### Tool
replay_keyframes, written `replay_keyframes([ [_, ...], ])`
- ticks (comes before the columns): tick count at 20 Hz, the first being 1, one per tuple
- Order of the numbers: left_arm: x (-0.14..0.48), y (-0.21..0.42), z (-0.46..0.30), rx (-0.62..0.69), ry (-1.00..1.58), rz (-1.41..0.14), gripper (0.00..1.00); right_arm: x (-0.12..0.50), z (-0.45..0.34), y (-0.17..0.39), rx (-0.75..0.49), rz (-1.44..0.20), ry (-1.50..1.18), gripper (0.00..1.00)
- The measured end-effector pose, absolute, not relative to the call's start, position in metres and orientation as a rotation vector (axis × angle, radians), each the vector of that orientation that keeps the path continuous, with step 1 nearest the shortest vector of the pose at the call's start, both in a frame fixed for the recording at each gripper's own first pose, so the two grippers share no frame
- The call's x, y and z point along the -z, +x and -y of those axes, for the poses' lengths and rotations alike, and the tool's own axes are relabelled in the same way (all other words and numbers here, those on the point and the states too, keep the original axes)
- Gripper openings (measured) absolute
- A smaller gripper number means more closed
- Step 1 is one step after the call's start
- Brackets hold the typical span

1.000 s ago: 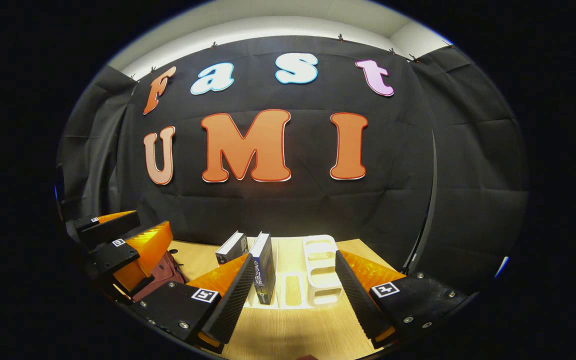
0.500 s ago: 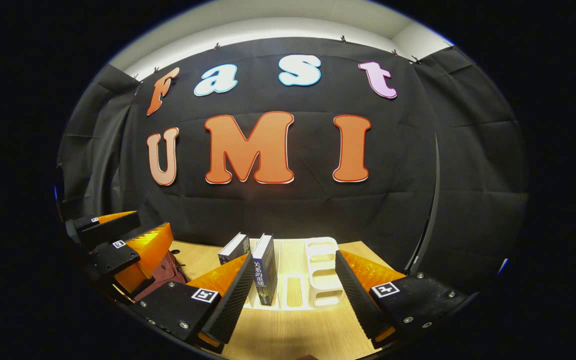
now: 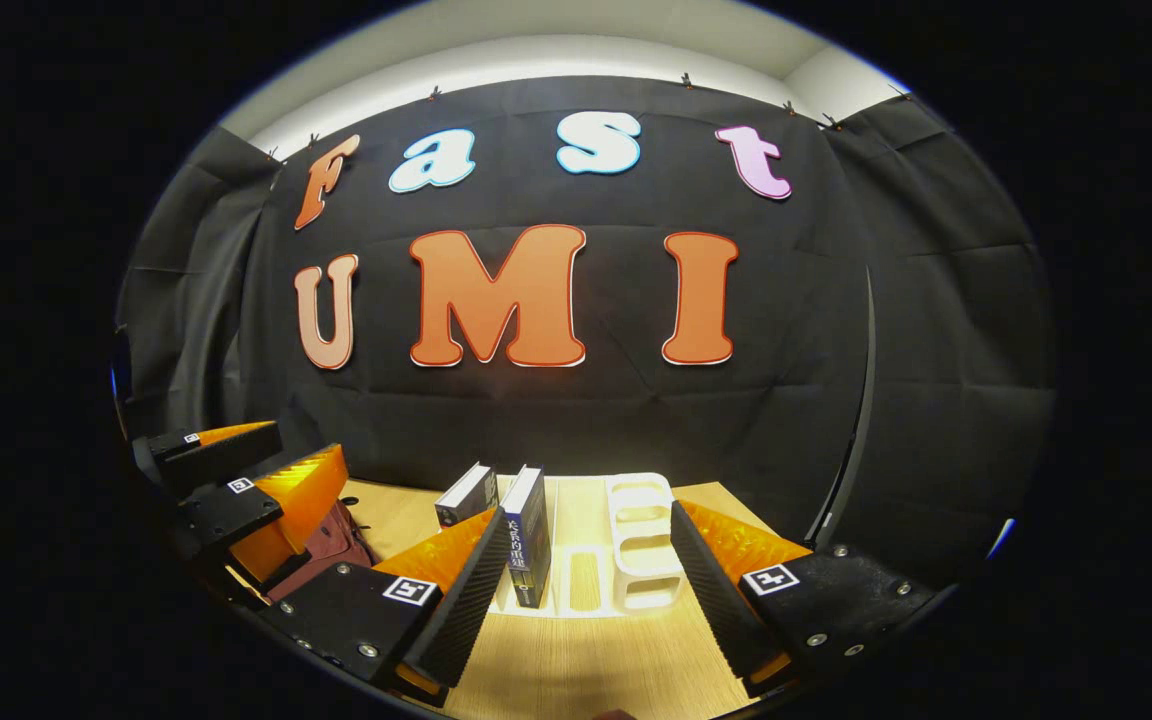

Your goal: Open the schoolbag, grab two books from the bookshelf and put them into the schoolbag.

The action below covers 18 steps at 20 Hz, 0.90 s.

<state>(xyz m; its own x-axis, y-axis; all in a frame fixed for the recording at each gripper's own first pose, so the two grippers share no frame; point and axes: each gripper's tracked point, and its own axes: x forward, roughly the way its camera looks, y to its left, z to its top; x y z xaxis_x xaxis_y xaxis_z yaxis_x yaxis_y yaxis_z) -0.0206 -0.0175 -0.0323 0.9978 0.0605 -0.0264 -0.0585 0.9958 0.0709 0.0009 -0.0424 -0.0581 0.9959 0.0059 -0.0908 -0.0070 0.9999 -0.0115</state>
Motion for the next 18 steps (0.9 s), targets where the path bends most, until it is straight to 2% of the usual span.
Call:
replay_keyframes([
  [6, 0.0317, -0.024, 0.0223, -0.047, 0.078, -0.023, 0.93, 0.0597, 0.044, -0.0018, 0.004, -0.098, -0.014, 0.95],
  [7, 0.0316, -0.0248, 0.0231, -0.046, 0.077, -0.023, 0.96, 0.0597, 0.0434, -0.0032, 0.003, -0.099, -0.016, 0.95],
  [18, 0.0353, -0.0283, 0.0134, -0.065, 0.081, -0.03, 0.94, 0.0624, 0.0422, -0.0042, -0.009, -0.099, -0.018, 0.95],
])
